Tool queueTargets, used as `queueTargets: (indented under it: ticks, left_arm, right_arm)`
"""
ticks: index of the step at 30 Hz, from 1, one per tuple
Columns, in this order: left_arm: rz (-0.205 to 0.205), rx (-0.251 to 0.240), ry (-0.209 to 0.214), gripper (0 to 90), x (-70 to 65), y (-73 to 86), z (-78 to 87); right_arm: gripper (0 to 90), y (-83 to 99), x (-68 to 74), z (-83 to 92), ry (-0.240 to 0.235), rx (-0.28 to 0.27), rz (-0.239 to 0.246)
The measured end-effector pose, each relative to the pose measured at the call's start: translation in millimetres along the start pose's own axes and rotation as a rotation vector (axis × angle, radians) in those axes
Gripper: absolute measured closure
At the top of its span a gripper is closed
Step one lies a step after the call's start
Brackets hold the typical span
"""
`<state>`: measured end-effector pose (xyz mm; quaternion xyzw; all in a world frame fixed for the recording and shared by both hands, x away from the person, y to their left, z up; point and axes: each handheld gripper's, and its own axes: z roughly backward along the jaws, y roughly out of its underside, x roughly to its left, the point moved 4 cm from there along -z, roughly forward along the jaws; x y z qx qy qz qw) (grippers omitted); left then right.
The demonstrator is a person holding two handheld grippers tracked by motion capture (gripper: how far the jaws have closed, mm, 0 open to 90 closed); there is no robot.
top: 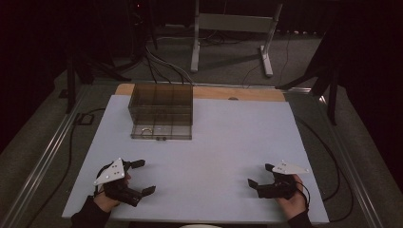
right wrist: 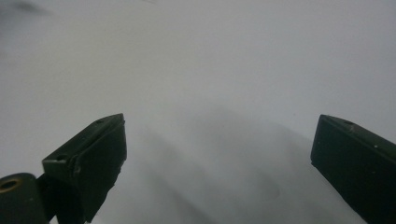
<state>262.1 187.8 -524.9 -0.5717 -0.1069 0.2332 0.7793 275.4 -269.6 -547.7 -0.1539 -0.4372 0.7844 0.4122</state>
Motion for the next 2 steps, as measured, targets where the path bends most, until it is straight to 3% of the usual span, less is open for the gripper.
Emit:
queueTargets:
  ticks: [2]
  left_arm:
    - [-0.001, 0.001, -0.001, 0.5, 0.1, 0.1, 0.1]
  right_arm:
    - [3.5, -0.5, 0.2, -0.4, -0.003, -0.002, 0.0]
